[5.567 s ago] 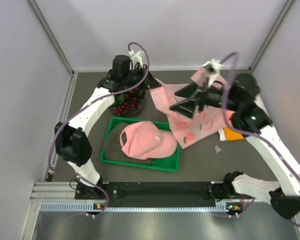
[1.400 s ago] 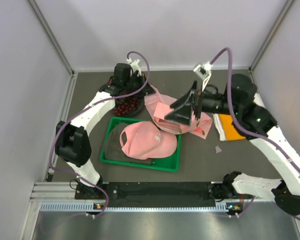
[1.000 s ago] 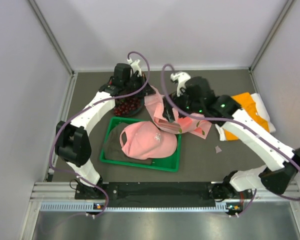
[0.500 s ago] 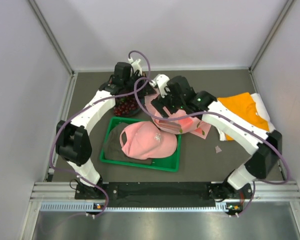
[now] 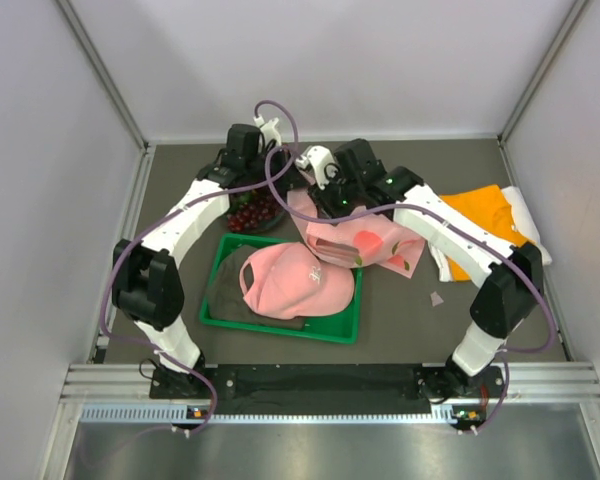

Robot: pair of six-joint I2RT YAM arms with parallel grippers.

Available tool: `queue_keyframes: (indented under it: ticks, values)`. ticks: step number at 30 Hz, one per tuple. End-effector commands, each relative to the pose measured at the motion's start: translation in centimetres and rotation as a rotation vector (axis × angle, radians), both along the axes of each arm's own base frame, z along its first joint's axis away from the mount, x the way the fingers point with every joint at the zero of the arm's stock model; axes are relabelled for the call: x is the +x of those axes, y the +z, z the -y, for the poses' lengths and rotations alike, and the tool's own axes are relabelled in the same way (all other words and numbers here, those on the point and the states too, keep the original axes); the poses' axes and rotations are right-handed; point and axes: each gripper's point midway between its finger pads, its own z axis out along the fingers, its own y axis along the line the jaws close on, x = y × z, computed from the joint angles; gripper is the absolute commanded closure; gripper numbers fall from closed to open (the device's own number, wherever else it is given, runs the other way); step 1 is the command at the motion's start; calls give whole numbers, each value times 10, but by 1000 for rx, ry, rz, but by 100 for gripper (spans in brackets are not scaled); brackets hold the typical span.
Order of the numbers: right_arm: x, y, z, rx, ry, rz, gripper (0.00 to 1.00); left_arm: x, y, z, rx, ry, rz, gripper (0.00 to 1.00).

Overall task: Place the fruits into the plastic bag
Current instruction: Expand the plastic bag at the center of the board.

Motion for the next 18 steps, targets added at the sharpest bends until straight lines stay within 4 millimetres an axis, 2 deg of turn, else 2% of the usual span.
queue_keyframes:
  ticks: [1, 6, 10, 11, 13, 16, 18]
  values:
    - [-2, 15, -4, 104, 35, -29, 80, 7, 20, 2, -17, -17, 63, 100]
    - [-8, 26, 3, 182, 33, -34, 99, 7, 18, 2, -16, -18, 57, 100]
    - [-6, 39, 15, 253, 2, -20, 100, 7, 18, 0, -12, -14, 58, 100]
    - [-6, 36, 21, 257, -15, -27, 100, 8, 18, 0, -10, -12, 62, 100]
    - [-6, 46, 29, 278, -37, -6, 100, 9, 16, -1, -5, -8, 57, 100]
    - [-2, 46, 46, 269, -111, 17, 100, 11, 14, -3, -1, -2, 50, 100]
    - [7, 48, 61, 269, -194, 37, 100, 12, 14, -4, 1, 1, 49, 100]
